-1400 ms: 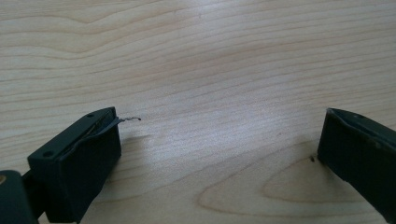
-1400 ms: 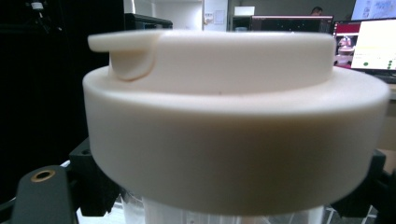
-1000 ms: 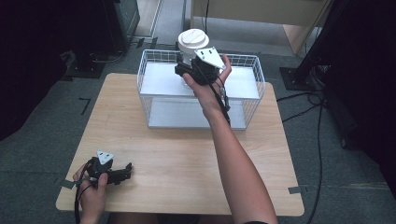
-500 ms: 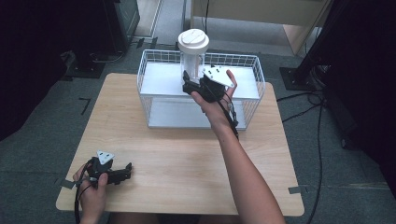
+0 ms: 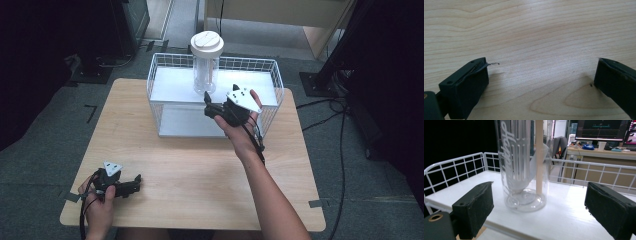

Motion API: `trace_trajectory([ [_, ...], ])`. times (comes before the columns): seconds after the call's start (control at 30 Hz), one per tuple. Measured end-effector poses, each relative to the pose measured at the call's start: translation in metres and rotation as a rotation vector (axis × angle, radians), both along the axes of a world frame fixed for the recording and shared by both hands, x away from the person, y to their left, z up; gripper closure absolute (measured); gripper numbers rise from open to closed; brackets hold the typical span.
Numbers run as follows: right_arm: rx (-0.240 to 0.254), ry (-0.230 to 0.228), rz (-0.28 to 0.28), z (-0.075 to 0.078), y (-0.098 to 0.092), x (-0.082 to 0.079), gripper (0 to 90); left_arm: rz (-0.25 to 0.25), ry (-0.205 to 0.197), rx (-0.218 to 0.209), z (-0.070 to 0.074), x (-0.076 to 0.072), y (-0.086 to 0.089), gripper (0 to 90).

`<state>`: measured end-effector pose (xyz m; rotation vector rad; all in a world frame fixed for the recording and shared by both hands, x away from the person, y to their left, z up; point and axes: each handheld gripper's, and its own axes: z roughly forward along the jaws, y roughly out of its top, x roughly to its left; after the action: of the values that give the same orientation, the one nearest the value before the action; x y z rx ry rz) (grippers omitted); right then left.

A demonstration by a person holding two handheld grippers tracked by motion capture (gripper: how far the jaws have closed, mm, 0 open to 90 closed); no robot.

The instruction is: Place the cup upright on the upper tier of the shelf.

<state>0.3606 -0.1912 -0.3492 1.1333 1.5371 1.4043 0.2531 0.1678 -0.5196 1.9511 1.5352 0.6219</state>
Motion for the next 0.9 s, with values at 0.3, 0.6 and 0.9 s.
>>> trace_trajectory([
  [0.3,-0.020,0.008,-0.002,-0.016,-0.018,-0.020,8.8,0.000,0.000,0.000,0.000,0.000,0.000,0.0],
  [0.6,-0.024,0.021,-0.019,-0.029,-0.038,-0.037,8.8,0.000,0.000,0.000,0.000,0.000,0.000,0.0],
  [0.9,-0.024,0.041,-0.024,-0.042,-0.056,-0.055,8.8,-0.001,0.001,0.000,0.000,0.000,0.000,0.0],
])
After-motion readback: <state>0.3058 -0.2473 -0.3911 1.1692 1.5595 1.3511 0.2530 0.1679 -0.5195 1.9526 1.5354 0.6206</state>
